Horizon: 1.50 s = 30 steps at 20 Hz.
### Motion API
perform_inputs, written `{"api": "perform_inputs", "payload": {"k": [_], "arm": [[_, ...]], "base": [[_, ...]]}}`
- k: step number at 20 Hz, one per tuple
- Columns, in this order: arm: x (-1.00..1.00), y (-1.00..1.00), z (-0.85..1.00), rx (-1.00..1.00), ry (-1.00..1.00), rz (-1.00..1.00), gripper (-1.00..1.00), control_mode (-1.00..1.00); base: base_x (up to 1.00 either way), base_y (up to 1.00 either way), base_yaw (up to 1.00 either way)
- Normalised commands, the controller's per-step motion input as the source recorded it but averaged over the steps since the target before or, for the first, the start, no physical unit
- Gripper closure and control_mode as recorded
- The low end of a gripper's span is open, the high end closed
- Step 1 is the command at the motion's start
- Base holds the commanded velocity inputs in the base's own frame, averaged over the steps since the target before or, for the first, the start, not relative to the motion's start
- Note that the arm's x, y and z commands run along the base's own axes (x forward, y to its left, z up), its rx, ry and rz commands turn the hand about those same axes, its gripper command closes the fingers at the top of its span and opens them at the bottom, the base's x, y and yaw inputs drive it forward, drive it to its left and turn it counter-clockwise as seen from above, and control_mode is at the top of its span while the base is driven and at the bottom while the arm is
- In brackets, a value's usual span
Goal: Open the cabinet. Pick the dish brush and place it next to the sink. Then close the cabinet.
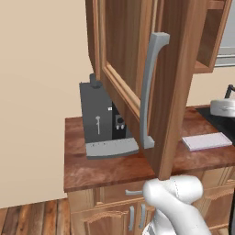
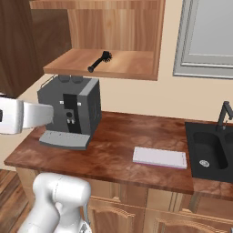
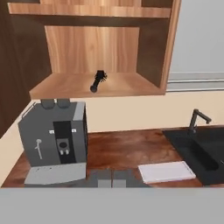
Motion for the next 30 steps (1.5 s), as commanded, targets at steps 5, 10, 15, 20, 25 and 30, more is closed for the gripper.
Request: {"api": "perform_inputs", "payload": {"k": [5, 10, 15, 20, 25, 30], "arm": [[0.0, 0.04, 0.0, 0.0, 0.0, 0.14, -1.0, -1.0], [0.01, 0.0, 0.01, 0.0, 0.0, 0.13, -1.0, -1.0], [0.18, 0.01, 0.15, -0.02, 0.11, 0.02, -1.0, -1.0], [0.26, 0.04, 0.28, -0.05, 0.18, 0.0, -1.0, -1.0], [0.37, 0.0, 0.01, -0.04, 0.14, 0.0, -1.0, -1.0], [0.41, 0.0, 0.0, 0.0, 0.02, -0.02, -1.0, -1.0]], "base": [[0.0, 0.0, 0.0], [0.0, 0.0, 0.0], [0.0, 0.0, 0.0], [0.0, 0.0, 0.0], [0.0, 0.0, 0.0], [0.0, 0.0, 0.0]]}}
